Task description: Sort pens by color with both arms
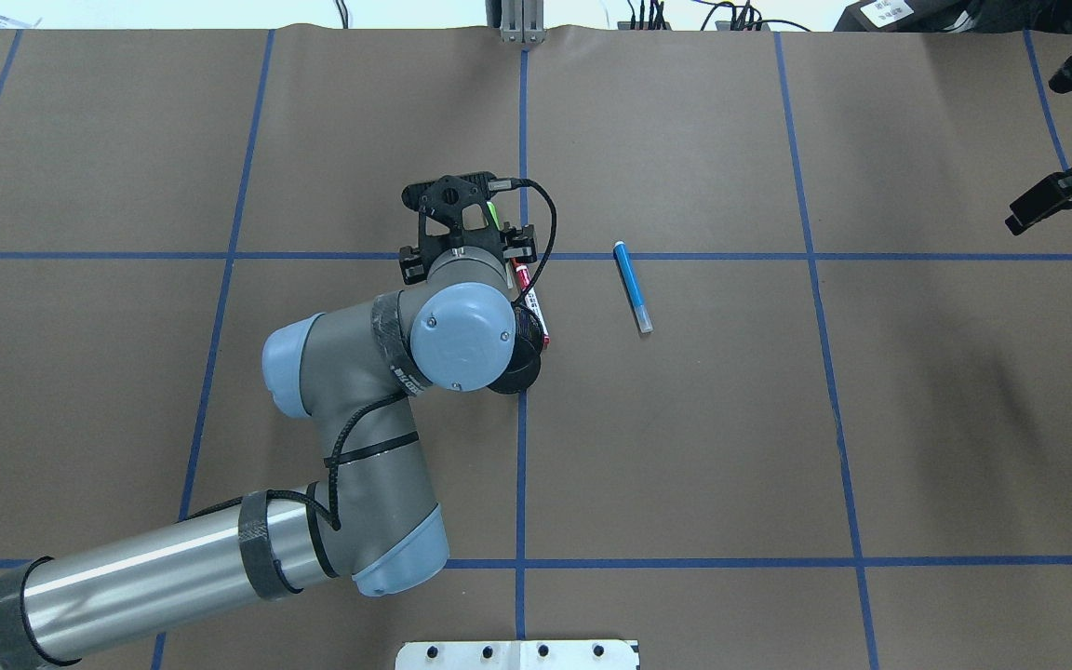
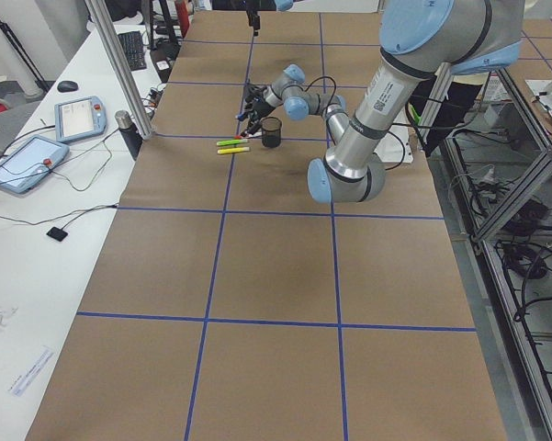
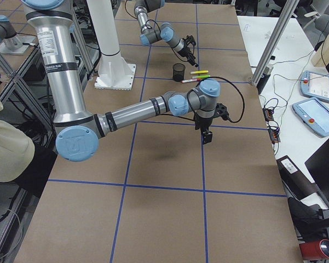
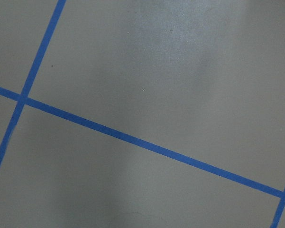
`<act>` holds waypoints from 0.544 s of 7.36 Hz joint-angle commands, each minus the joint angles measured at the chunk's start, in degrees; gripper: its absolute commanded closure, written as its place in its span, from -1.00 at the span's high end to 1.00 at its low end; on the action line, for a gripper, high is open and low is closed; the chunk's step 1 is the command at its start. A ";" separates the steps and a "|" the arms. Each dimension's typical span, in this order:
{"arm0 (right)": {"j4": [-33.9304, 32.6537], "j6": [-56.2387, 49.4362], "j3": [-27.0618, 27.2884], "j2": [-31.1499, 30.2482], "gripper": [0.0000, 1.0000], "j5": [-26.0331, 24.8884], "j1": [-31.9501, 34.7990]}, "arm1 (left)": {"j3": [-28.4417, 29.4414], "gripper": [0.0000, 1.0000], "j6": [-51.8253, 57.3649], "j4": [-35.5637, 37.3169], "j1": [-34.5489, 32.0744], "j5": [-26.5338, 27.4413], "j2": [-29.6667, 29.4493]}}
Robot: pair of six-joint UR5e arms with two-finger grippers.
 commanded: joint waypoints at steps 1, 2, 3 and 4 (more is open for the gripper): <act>0.00 -0.08 -0.10 -0.14 1.00 -0.06 0.00 | -10.28 0.97 5.22 10.86 -3.96 -9.67 0.66; 0.00 -0.17 -0.36 -0.06 1.00 -0.15 0.00 | -17.55 0.97 9.50 18.24 -6.86 -15.84 2.40; -0.09 0.18 -0.63 0.03 0.99 -0.41 0.35 | -22.50 0.97 13.89 22.49 -9.94 -20.25 3.46; -0.18 0.79 -1.76 -0.06 0.99 -0.41 1.83 | -24.81 0.97 17.24 25.14 -13.10 -25.69 4.61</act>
